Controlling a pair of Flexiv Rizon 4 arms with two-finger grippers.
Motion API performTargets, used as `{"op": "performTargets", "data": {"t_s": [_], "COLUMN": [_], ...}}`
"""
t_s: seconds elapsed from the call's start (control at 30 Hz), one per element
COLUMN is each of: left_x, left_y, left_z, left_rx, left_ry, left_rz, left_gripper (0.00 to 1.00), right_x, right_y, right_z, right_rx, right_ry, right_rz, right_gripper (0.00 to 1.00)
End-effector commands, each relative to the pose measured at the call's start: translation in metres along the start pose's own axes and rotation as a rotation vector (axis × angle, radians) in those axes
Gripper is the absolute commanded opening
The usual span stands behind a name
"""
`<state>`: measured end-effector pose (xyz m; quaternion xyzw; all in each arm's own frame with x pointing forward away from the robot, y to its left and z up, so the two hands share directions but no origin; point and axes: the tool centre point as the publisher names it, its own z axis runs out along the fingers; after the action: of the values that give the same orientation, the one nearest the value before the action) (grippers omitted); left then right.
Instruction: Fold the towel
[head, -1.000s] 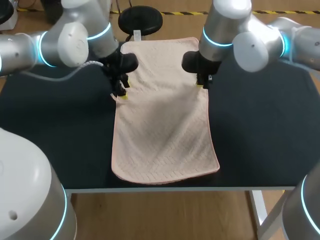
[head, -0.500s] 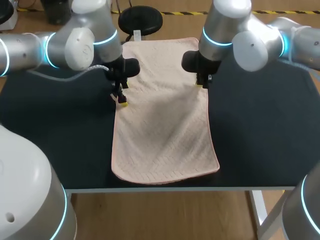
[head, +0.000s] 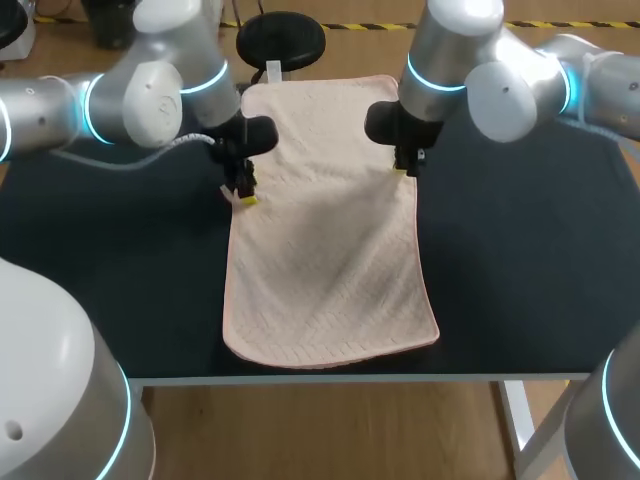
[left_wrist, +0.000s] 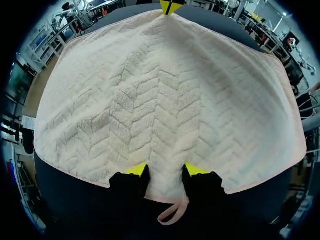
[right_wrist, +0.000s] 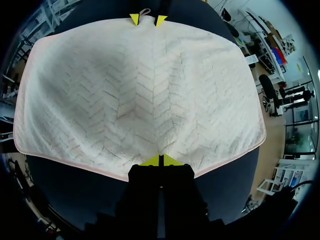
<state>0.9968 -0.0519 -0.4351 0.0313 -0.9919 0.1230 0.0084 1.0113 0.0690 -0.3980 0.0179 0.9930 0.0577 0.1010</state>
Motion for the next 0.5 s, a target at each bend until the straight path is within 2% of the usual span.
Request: {"op": "performTargets", "data": {"t_s": [0.03, 0.5], "left_x": [0.004, 0.006], "left_y": [0.004, -0.001], "left_z": [-0.01, -0.041], "left_rx": [0.018, 0.063], "left_ry": [-0.005, -0.023], "left_rz": [0.003, 0.03], "left_gripper": [0.0, 0.0], "right_x": [0.0, -0.001], "right_y": [0.0, 0.003], "right_z": [-0.001, -0.002], "right_rx": [0.0, -0.009], "right_ry": [0.002, -0.008], "right_rz": [-0.002, -0.003], "right_gripper": [0.0, 0.0]}}
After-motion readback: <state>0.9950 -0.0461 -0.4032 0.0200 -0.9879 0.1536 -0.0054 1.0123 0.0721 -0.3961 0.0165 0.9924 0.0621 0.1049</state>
